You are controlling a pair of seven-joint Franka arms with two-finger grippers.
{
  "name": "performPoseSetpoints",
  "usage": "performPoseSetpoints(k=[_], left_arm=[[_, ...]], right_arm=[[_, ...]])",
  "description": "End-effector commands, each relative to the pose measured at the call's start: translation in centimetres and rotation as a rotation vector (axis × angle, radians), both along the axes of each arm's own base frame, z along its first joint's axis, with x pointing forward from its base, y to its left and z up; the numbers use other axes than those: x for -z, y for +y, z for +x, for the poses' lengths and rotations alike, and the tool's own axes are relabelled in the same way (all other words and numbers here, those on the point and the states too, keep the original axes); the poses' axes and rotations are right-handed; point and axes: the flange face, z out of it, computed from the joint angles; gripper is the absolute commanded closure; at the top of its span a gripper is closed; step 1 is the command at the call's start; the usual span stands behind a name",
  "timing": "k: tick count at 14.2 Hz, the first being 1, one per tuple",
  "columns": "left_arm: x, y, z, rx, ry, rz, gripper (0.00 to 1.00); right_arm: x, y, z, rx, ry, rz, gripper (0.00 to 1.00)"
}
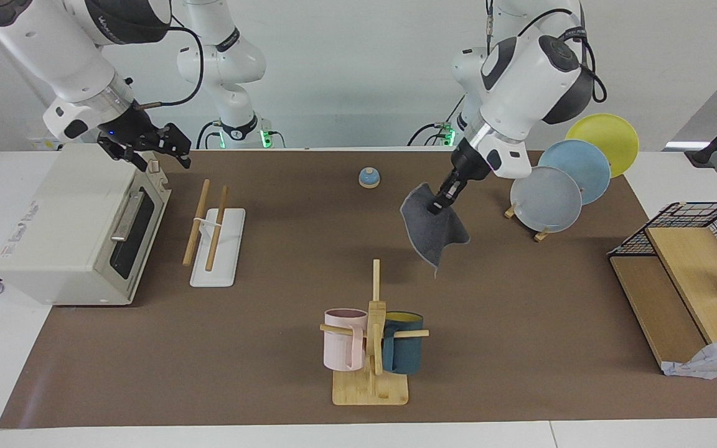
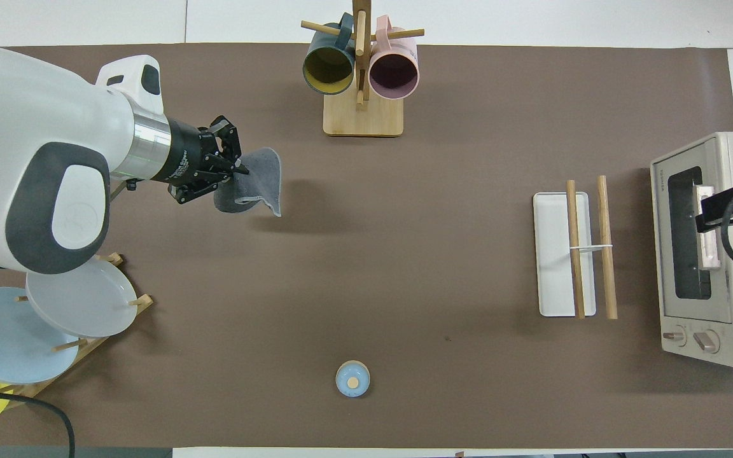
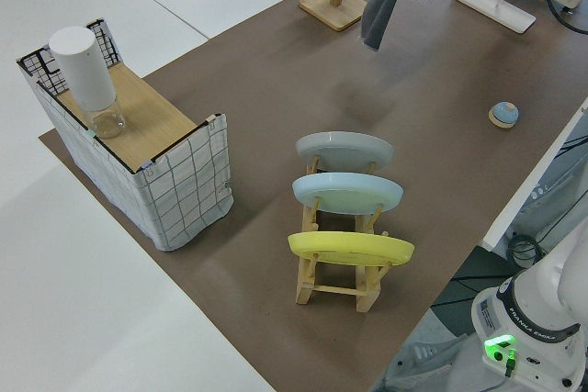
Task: Fold towel and hang on rack
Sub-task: 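Lift the folded towel with the left gripper while the right gripper approaches, then grasp the towel with the right gripper from the left gripper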
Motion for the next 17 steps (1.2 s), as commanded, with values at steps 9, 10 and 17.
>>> performPoseSetpoints(k=[9, 10, 17], left_arm=[[-2.3, -9.9, -7.9, -0.526, 0.109, -0.276, 1.0], [-2.3, -10.3, -8.4, -0.57, 0.116, -0.298, 1.0], [-1.9, -11.3, -9.7, -0.702, 0.159, -0.354, 1.0]], right_arm=[[3.6, 10.8, -4.4, 0.85, 0.284, 0.493, 0.0], [3.8, 11.0, -4.5, 0.862, 0.293, 0.491, 0.0], [3.4, 14.5, -4.5, 1.037, 0.373, 0.477, 0.0]])
